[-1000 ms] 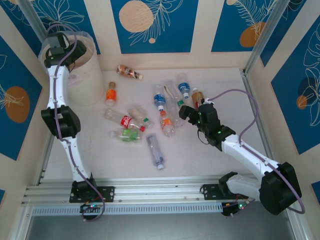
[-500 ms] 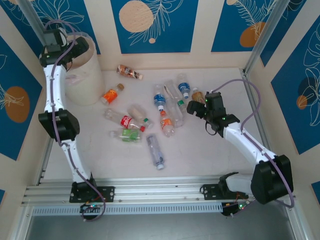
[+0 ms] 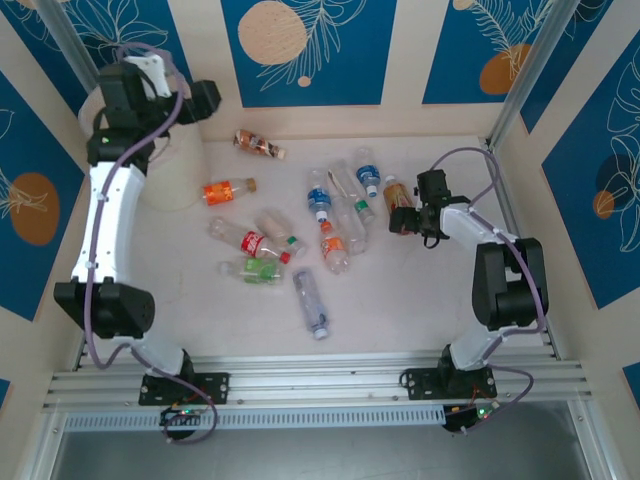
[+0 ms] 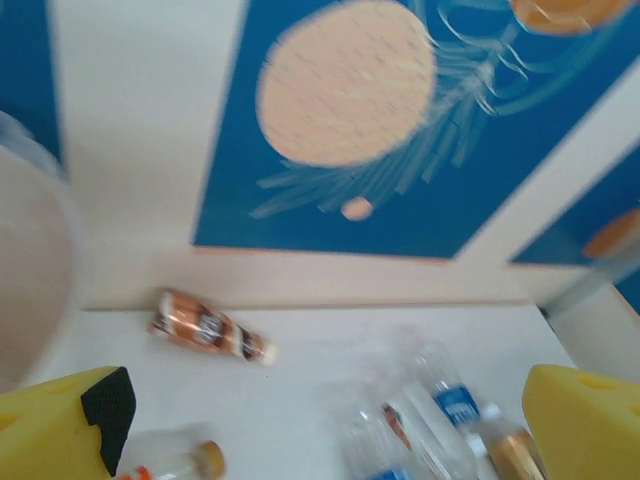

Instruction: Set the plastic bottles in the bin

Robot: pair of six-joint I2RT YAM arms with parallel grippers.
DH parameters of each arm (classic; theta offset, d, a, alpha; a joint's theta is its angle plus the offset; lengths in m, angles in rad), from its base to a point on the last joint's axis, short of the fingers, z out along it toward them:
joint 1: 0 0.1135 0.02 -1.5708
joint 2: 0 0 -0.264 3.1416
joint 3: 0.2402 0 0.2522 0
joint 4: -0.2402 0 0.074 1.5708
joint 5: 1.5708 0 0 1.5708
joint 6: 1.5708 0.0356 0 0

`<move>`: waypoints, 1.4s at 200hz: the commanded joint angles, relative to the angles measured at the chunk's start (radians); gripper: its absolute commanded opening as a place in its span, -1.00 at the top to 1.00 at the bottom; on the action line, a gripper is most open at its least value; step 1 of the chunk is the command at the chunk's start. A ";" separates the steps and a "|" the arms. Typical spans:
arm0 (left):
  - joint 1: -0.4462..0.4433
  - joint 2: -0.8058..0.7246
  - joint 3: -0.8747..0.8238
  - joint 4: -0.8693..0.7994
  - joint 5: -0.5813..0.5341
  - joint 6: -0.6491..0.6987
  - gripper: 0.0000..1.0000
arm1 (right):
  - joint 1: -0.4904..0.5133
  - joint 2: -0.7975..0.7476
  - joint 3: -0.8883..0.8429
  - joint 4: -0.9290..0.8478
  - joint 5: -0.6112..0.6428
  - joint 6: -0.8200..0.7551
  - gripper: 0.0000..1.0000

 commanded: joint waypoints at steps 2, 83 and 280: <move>-0.066 -0.083 -0.120 0.149 0.029 -0.006 -1.00 | -0.015 0.038 0.064 -0.022 -0.081 -0.088 -0.99; -0.175 -0.186 -0.435 0.234 0.134 -0.116 -1.00 | -0.016 0.199 0.203 -0.049 -0.098 -0.146 -0.84; -0.328 -0.091 -0.620 0.511 0.348 -0.196 -1.00 | 0.176 -0.356 -0.213 0.296 0.073 -0.063 0.28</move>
